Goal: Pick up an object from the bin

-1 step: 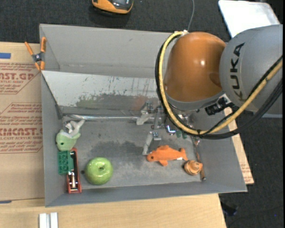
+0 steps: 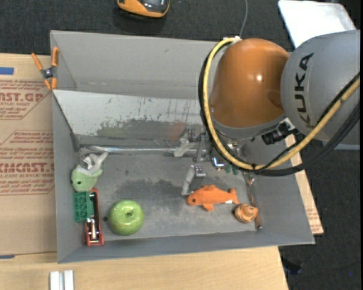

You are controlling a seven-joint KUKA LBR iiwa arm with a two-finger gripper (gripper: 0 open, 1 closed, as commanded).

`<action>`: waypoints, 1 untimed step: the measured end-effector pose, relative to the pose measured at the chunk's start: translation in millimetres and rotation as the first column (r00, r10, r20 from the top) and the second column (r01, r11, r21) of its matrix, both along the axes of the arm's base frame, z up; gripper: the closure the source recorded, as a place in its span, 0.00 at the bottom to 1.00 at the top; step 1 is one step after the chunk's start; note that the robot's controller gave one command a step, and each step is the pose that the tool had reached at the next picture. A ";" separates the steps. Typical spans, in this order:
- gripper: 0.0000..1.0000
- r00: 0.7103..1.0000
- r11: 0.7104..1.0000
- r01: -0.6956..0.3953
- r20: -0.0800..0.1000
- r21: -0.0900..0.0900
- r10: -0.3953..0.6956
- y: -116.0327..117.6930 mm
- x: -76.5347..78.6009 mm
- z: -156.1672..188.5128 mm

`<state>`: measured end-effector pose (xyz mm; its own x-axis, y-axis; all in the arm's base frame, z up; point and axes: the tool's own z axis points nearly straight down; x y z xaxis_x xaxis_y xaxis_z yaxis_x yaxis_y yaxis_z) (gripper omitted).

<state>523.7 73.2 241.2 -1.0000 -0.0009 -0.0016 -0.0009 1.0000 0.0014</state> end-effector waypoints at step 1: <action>0.00 0.997 0.997 0.077 0.005 0.001 -0.077 -17.7 9.4 -60.2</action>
Offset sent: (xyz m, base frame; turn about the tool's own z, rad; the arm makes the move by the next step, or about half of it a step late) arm -0.0039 -0.0048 -0.0946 0.2702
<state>533.1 55.5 181.1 -0.9971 0.0761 -0.0062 0.0761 0.9971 0.0026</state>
